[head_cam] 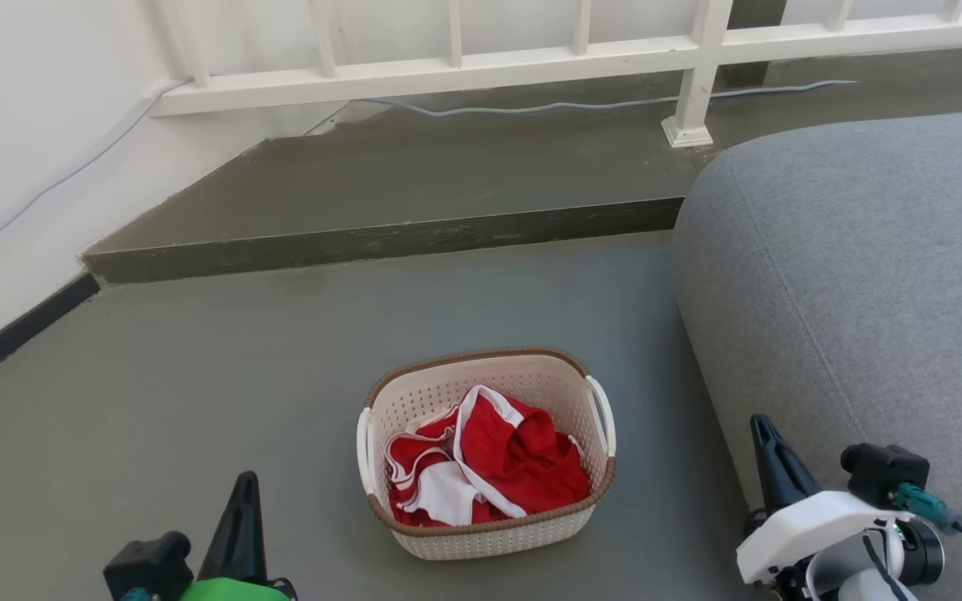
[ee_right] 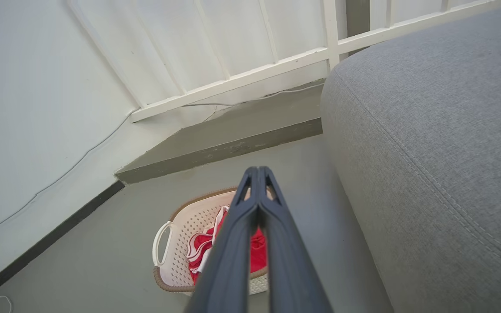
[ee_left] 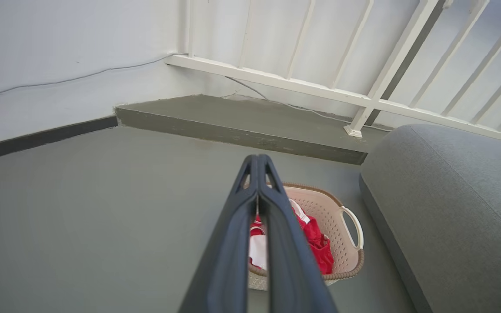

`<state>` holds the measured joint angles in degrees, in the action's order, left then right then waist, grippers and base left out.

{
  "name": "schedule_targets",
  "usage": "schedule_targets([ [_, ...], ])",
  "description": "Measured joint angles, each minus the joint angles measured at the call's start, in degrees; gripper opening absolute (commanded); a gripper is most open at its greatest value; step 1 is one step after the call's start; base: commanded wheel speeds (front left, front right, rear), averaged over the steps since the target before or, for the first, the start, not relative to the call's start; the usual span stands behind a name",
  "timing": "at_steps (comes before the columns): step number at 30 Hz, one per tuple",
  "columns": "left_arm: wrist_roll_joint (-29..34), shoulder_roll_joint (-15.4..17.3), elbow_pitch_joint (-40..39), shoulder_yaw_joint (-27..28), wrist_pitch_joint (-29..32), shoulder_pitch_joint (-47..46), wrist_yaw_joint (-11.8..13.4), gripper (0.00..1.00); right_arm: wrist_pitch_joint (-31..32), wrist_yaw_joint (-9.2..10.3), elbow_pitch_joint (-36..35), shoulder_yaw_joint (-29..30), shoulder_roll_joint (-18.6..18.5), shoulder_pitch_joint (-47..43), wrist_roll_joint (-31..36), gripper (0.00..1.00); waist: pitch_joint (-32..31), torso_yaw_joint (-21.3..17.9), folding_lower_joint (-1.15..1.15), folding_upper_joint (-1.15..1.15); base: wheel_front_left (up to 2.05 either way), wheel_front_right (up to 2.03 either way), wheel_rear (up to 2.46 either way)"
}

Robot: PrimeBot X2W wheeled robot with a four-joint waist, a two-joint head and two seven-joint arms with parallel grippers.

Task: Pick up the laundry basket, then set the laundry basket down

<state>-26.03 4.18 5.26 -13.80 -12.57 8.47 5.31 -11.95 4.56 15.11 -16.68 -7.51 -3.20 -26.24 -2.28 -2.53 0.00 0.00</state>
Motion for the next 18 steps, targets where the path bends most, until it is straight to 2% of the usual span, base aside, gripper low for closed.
schedule_targets([
  [3,-4.26,-0.05,0.01,0.97,0.99,-0.02,-0.54,0.0,0.97,-0.49,-0.16,1.14,0.18,0.13,-4.22,0.0,0.13,0.11,0.0,0.0,0.0,0.0,0.0],
  [18,-15.83,-0.07,1.01,3.28,3.54,-0.32,-1.87,0.0,4.0,-2.2,-0.31,5.05,0.77,0.43,-15.01,0.0,0.58,0.53,0.0,0.0,0.0,0.0,0.0],
])
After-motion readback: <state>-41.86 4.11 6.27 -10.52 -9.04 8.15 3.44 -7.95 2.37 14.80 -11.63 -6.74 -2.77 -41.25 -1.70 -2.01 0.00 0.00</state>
